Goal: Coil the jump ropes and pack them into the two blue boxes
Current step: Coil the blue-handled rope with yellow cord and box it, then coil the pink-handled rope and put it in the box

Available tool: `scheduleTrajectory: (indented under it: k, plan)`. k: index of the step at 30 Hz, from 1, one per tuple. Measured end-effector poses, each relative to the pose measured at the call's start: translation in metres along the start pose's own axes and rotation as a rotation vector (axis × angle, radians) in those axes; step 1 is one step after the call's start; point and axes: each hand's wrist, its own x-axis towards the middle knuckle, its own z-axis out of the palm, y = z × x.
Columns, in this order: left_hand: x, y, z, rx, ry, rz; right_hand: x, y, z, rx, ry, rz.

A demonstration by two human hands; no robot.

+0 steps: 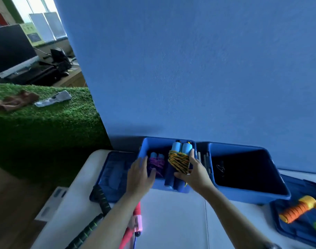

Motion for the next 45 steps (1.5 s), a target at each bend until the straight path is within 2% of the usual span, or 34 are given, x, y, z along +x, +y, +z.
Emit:
scheduleTrajectory:
  k: [5, 12, 22, 28, 34, 40, 45]
  plan:
    - [0.041, -0.026, -0.002, 0.140, -0.130, 0.004, 0.063, 0.001, 0.014, -0.090, -0.060, 0.148]
    - [0.050, -0.046, 0.020, 0.039, -0.096, 0.092, 0.091, 0.019, 0.042, -0.292, -0.225, 0.316]
    - [0.051, -0.049, 0.029, 0.012, -0.087, 0.074, 0.100, 0.031, 0.070, -0.390, -0.346, 0.381]
    - [0.052, -0.049, 0.019, 0.160, -0.151, 0.044, 0.086, 0.015, 0.059, -0.476, -0.351, 0.319]
    - [0.033, -0.056, -0.004, 0.053, -0.178, 0.024, 0.063, -0.007, 0.058, -0.317, -0.179, 0.225]
    - [-0.028, -0.068, -0.015, -0.082, -0.129, -0.058, 0.023, -0.043, 0.070, -0.251, -0.067, -0.021]
    - [-0.091, -0.088, -0.010, -0.062, -0.146, -0.154, -0.016, -0.041, 0.102, -0.249, -0.054, -0.220]
